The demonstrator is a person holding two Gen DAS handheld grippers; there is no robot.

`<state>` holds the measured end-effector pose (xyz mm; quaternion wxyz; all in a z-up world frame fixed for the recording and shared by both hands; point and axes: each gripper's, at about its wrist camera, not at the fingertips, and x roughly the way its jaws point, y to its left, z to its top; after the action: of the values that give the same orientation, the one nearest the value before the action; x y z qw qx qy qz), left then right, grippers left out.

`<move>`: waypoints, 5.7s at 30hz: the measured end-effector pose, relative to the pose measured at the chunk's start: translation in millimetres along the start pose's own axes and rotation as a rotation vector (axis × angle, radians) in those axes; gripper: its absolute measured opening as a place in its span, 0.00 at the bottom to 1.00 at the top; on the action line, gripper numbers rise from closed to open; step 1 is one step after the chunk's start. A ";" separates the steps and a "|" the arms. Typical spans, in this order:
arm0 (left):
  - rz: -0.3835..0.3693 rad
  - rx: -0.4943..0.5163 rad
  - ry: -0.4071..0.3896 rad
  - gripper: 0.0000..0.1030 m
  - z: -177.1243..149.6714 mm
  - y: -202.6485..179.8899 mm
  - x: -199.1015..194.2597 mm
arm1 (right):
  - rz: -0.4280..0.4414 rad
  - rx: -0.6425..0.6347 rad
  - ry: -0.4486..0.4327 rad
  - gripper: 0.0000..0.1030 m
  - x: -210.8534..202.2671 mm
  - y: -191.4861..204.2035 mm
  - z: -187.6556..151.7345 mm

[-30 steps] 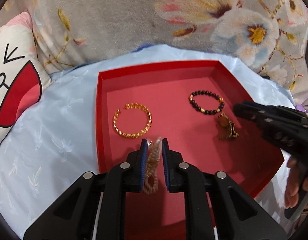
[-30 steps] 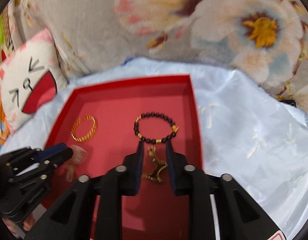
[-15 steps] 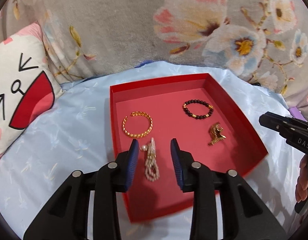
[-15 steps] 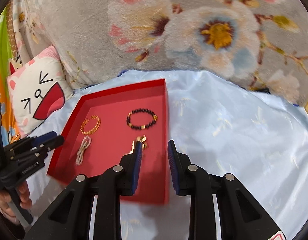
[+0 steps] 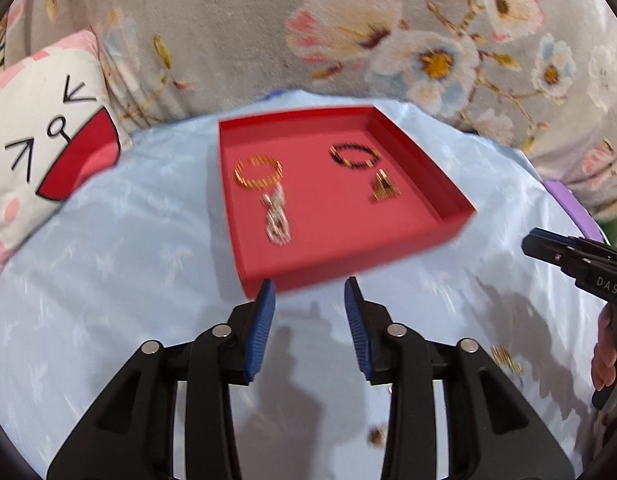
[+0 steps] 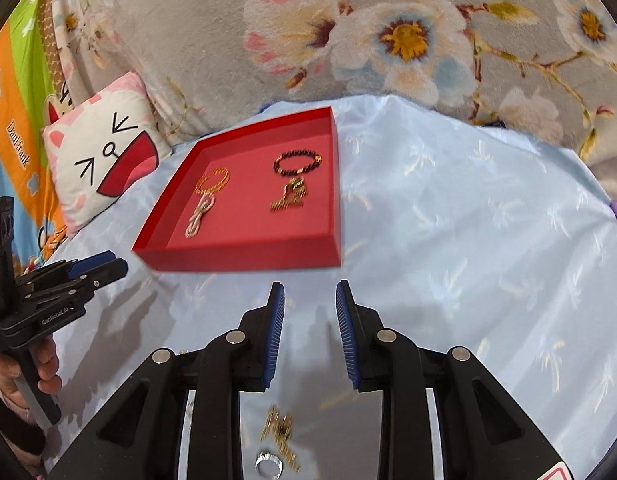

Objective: Organize jewelry
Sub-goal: 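Move the left tool to the small gold ring and close on it, then close the right tool on the silver ring while the left tool holds the gold ring, then carry both rings into the red tray and open both tools to release them, then withdraw both tools from the tray toward the gold chains on the cloth, then close the right tool on the black-pendant gold chain while the left tool grasps the gold chain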

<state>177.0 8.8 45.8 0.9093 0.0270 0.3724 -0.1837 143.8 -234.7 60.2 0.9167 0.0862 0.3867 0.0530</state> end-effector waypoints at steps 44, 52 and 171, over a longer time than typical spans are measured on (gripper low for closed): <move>-0.035 0.055 0.106 0.08 -88.0 -28.8 -5.0 | -0.010 -0.086 0.139 0.35 -5.2 37.0 -109.2; -0.047 0.061 0.105 0.35 -92.5 -41.5 -8.9 | -0.034 -0.111 0.130 0.18 -5.1 39.3 -111.2; -0.088 0.060 0.096 0.37 -70.0 -47.7 15.3 | -0.027 -0.025 0.113 0.32 9.1 30.7 -94.4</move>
<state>123.4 -27.4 -11.0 0.8802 0.0466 0.4108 -0.2330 81.4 -192.1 -4.9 0.8951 0.0662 0.4380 0.0502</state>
